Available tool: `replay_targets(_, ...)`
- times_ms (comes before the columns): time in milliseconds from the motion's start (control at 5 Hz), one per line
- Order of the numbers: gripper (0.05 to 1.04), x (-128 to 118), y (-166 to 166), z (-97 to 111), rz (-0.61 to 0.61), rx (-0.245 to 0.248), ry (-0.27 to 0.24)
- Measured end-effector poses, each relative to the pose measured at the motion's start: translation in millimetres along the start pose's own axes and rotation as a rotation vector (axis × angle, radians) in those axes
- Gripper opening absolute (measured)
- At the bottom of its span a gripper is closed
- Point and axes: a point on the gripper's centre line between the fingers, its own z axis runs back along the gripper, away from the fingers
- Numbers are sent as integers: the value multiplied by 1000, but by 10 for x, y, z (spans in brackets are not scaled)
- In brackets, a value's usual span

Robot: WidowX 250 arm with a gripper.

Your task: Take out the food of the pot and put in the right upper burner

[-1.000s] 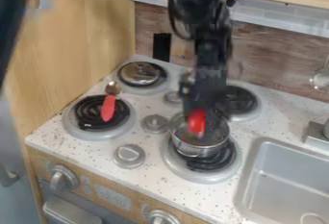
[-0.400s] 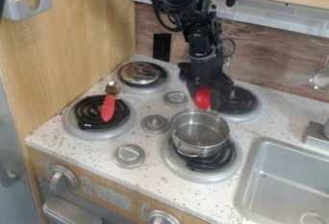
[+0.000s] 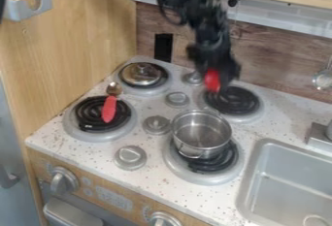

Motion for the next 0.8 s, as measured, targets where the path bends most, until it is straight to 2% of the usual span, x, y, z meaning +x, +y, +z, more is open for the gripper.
replay_targets(200, 554, 5, 71, -297, 18, 30, 36)
replay_targets(400, 554, 26, 113, -539, 35, 39, 69)
replay_targets(600, 554, 16, 79, -719, 40, 27, 109)
replay_targets(800, 643, 52, 89, -755, 49, 33, 135)
